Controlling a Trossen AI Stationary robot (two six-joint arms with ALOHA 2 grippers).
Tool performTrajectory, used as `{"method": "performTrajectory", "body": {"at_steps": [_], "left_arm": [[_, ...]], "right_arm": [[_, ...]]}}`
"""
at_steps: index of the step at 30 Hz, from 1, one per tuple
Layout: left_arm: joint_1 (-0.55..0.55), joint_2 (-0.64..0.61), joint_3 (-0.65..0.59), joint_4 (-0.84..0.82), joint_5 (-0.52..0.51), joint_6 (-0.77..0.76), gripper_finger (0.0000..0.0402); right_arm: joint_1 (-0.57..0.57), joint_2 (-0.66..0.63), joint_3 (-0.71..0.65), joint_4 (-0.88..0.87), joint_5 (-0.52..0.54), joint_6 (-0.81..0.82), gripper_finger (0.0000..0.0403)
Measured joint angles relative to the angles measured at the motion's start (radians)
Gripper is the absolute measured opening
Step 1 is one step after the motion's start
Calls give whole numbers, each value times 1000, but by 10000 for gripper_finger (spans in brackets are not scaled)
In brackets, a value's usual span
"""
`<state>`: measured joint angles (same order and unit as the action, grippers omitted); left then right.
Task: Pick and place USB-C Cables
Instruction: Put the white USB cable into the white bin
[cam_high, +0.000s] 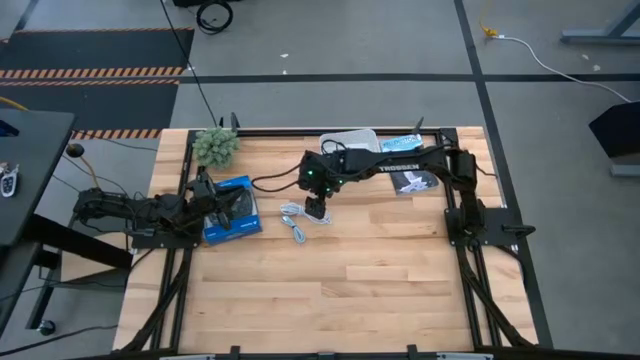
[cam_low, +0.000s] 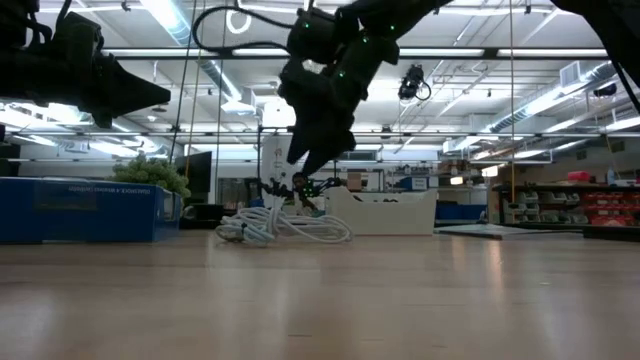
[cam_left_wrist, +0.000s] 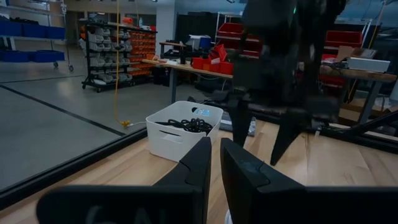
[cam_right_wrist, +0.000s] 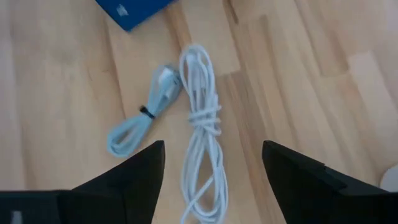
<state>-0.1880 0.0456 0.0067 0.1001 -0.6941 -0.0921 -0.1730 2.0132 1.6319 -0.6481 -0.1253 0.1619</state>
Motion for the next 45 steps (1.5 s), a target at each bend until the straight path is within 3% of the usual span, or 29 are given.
{"method": "performTrajectory", "body": {"at_steps": [7,22,37,45], "left_arm": [[0,0,0,0,0,0,43],[0,0,0,0,0,0,43],[0,0,0,0,0,0,43],[0,0,0,0,0,0,43]], "right_arm": [[15,0,-99,173,27,-27,282],[29,0,-365,742,76,-136,282],[47,0,-496,749,80,-126,276],[65,0,-507,718,80,-101,208]]}}
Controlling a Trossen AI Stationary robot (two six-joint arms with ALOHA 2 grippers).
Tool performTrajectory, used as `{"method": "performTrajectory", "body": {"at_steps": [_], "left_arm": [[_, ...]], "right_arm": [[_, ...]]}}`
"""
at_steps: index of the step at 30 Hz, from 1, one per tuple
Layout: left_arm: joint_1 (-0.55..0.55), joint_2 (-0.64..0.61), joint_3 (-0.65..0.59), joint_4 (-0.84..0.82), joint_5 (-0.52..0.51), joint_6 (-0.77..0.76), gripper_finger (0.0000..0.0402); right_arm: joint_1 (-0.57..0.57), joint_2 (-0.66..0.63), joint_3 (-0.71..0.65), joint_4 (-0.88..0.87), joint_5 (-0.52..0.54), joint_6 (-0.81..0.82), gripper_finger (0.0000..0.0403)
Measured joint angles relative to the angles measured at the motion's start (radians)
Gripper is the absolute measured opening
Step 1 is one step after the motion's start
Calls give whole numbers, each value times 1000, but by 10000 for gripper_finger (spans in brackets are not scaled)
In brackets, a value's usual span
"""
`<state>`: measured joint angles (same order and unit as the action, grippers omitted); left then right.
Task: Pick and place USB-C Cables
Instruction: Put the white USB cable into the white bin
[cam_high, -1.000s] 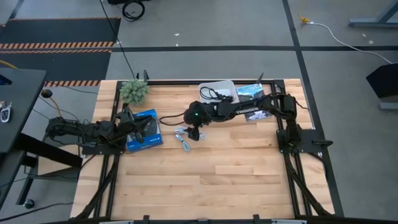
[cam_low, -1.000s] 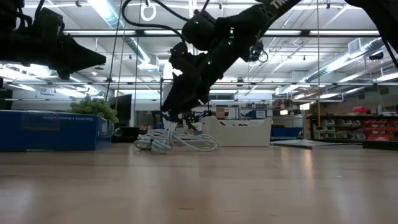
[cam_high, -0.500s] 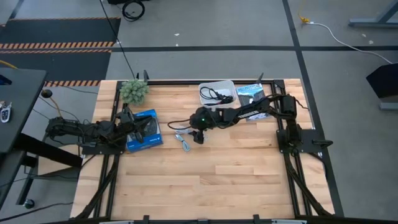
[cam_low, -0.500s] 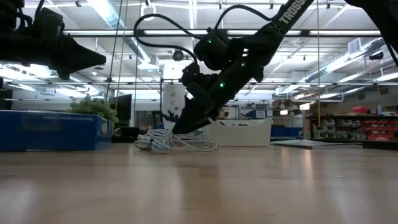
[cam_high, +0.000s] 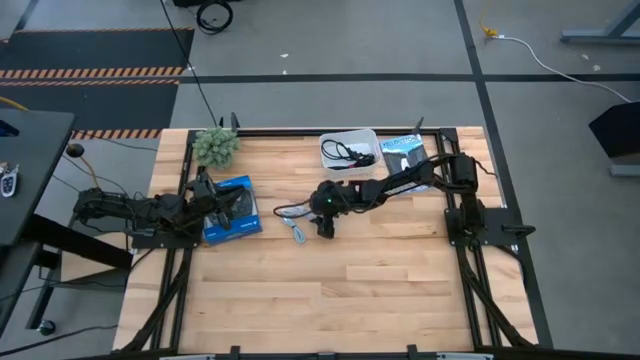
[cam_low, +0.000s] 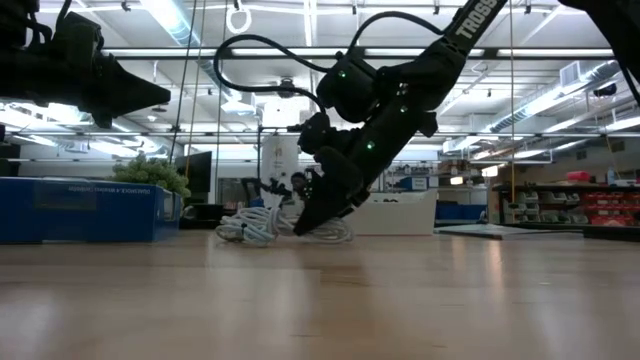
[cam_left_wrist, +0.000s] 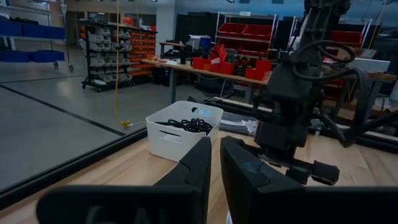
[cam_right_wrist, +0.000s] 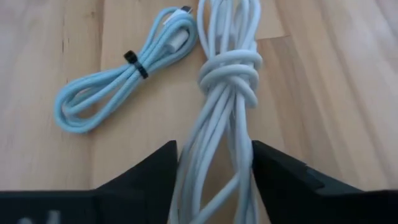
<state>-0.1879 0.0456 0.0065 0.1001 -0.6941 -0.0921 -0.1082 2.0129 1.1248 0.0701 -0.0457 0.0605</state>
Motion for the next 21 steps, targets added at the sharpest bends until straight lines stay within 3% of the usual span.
{"method": "performTrajectory", "body": {"at_steps": [8,21], "left_arm": [[0,0,0,0,0,0,43],[0,0,0,0,0,0,43]], "right_arm": [[5,0,0,-4,-23,2,141],[-8,-16,2,-69,-60,150,82]]}}
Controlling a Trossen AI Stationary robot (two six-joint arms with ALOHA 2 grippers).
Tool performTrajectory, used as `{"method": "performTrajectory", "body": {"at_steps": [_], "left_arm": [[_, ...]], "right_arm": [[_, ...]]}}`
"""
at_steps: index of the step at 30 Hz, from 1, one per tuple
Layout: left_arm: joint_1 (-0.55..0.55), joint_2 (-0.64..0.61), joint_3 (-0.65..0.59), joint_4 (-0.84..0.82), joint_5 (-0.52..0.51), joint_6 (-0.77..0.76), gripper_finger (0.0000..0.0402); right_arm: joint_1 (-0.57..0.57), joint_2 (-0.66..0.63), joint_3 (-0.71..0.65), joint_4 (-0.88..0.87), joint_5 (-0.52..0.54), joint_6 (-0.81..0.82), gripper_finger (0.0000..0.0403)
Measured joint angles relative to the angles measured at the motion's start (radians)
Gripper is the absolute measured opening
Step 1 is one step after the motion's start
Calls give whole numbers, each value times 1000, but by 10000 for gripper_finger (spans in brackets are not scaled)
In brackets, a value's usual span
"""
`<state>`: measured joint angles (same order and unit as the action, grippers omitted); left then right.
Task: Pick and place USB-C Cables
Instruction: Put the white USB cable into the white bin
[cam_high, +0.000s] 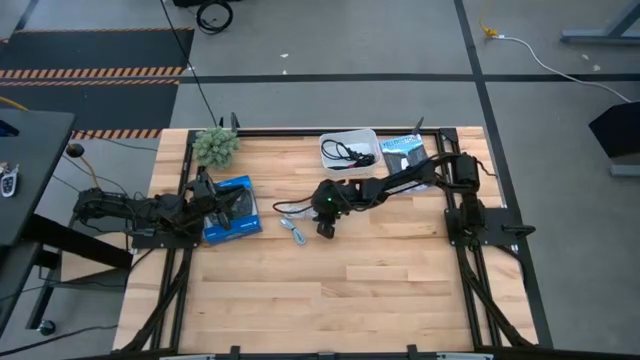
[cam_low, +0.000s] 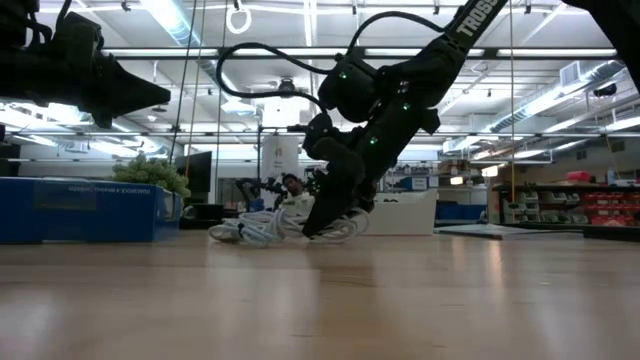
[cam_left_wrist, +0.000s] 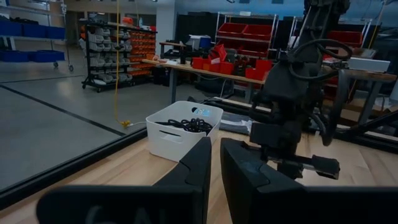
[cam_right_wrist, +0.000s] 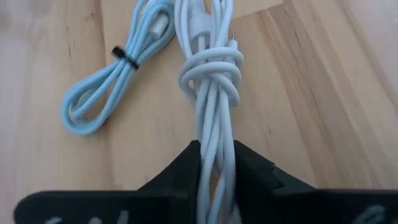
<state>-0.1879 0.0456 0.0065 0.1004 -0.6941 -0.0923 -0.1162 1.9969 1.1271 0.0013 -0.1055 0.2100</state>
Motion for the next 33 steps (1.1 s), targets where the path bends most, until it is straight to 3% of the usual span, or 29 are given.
{"method": "performTrajectory", "body": {"at_steps": [17,26,33], "left_arm": [[0,0,0,0,0,0,43],[0,0,0,0,0,0,43],[0,0,0,0,0,0,43]], "right_arm": [[-58,-194,-1,-167,33,-134,57],[-173,-324,-1,-342,84,-223,57],[-259,-427,-1,-374,67,-302,57]]}}
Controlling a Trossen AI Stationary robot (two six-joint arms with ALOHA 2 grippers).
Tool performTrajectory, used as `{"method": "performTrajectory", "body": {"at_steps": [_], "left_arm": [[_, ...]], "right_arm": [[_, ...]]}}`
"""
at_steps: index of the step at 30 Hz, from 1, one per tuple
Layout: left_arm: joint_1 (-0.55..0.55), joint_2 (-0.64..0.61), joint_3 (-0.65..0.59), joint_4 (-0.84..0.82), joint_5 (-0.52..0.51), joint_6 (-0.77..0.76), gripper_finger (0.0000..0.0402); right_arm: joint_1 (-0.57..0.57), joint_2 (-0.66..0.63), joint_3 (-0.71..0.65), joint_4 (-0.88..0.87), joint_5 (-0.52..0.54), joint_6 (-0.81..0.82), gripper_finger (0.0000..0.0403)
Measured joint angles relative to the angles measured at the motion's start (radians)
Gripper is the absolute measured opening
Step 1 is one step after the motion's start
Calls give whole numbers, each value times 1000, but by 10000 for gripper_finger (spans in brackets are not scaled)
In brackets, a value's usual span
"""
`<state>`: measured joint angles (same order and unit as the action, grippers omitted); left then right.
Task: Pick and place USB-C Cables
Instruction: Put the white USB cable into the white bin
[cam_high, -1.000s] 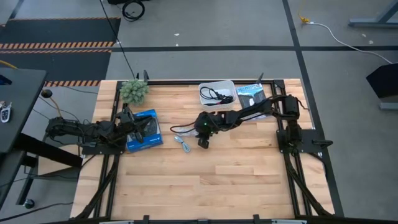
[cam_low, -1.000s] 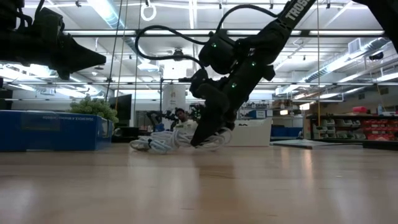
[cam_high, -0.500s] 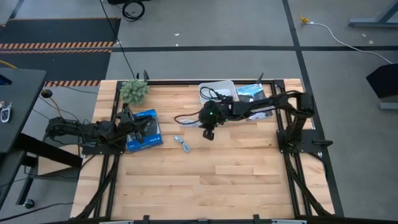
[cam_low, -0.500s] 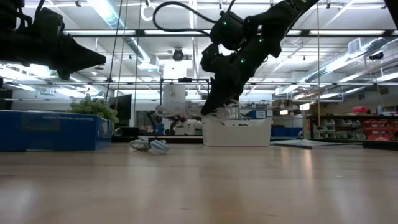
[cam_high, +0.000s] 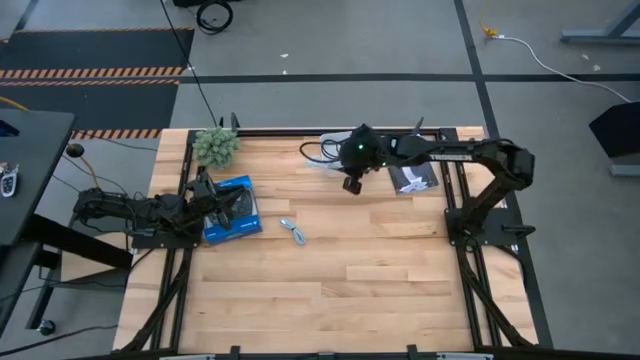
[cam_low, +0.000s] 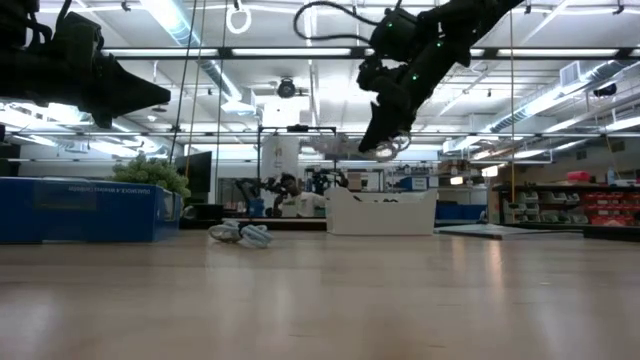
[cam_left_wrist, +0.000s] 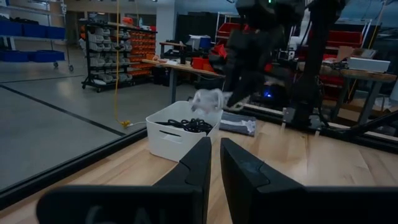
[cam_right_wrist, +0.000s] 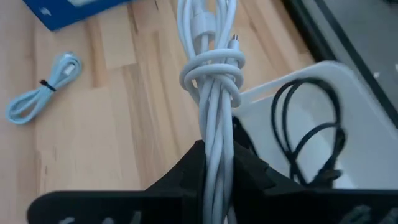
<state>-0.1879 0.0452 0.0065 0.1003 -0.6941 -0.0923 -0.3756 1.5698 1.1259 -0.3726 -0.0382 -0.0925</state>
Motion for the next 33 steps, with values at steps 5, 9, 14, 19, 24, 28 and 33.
{"method": "performTrajectory", "body": {"at_steps": [5,9,14,19,24,28,33], "left_arm": [[0,0,0,0,0,0,43],[0,0,0,0,0,0,43],[0,0,0,0,0,0,43],[0,0,0,0,0,0,43],[0,0,0,0,0,0,43],[0,0,0,0,0,0,43],[0,0,0,0,0,0,43]], "right_arm": [[-48,-72,0,1,-86,-57,57],[-61,-140,0,-10,-103,-50,57],[-61,-220,0,-28,-106,-50,57],[-61,-293,1,-57,-106,-13,57],[-55,-362,1,-66,-119,39,55],[-37,-406,1,-47,-117,69,52],[-17,-460,1,38,-115,96,51]]}}
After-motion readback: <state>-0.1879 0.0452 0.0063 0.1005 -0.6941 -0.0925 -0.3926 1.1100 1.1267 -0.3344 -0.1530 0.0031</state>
